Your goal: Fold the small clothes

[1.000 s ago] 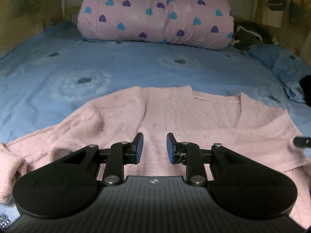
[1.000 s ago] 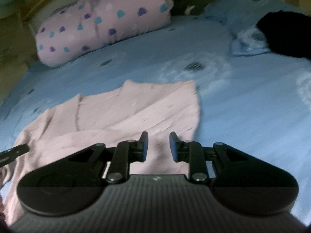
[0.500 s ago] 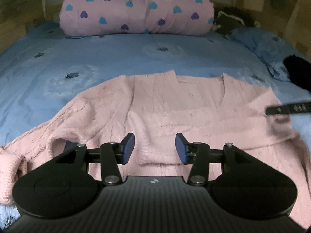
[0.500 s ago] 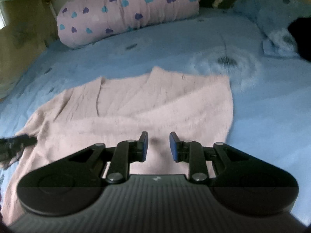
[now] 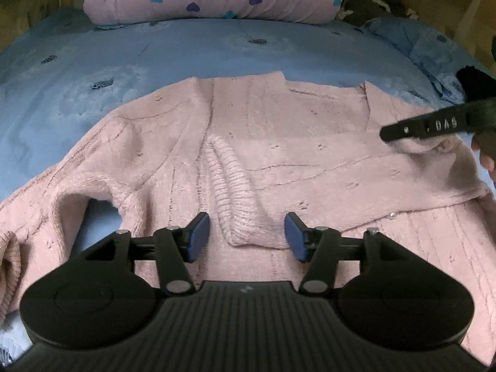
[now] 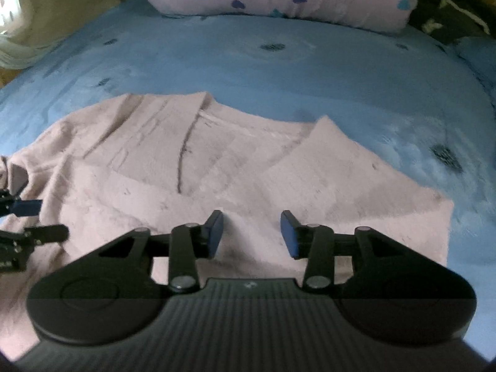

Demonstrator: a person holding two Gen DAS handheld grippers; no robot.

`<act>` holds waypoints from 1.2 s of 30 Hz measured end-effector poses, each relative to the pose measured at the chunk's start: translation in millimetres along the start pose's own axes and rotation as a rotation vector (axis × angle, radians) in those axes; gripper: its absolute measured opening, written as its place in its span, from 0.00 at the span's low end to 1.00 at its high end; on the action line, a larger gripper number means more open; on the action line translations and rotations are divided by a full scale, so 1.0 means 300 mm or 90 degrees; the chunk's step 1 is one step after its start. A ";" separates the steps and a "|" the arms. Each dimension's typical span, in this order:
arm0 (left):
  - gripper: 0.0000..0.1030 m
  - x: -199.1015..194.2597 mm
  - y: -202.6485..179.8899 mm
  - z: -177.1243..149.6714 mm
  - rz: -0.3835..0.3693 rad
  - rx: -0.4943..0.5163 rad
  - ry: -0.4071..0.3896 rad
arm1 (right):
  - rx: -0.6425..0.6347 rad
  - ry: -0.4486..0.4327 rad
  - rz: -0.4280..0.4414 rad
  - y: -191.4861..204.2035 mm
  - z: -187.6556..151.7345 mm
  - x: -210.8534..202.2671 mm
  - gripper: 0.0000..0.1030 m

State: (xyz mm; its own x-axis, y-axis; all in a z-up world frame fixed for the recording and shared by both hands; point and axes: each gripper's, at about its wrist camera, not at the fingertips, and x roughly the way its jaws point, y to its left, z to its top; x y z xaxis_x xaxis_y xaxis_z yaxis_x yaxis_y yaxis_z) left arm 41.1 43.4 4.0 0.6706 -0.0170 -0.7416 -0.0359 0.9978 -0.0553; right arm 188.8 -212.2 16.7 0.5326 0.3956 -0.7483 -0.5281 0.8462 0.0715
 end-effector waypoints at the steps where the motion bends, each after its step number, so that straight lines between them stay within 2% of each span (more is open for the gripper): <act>1: 0.60 0.000 0.001 -0.001 0.001 -0.001 0.001 | 0.005 -0.002 0.011 -0.004 0.011 0.004 0.42; 7: 0.61 -0.008 0.002 0.005 0.003 -0.001 0.004 | 0.042 -0.004 0.026 -0.042 0.055 0.009 0.42; 13: 0.62 -0.012 0.004 0.005 0.003 -0.005 0.006 | -0.002 0.036 0.015 -0.026 0.041 0.052 0.42; 20: 0.62 -0.024 0.008 0.006 0.006 -0.007 0.008 | -0.025 0.031 0.061 -0.010 0.030 0.032 0.42; 30: 0.62 -0.037 0.030 0.004 0.021 -0.016 -0.002 | -0.084 0.059 0.088 0.034 0.014 0.037 0.44; 34: 0.62 -0.036 0.028 0.005 0.024 -0.011 -0.002 | -0.119 0.069 0.089 0.048 0.008 0.031 0.37; 36: 0.62 -0.033 0.029 0.005 0.024 -0.013 -0.001 | -0.140 0.074 0.093 0.063 0.004 0.028 0.22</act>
State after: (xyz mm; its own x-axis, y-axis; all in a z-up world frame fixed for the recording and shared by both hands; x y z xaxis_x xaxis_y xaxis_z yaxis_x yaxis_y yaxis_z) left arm 35.1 52.3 11.9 0.6691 0.0204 -0.7429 -0.0761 0.9962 -0.0412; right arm 184.1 -192.6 12.7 0.3682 0.4534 -0.8117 -0.7307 0.6810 0.0489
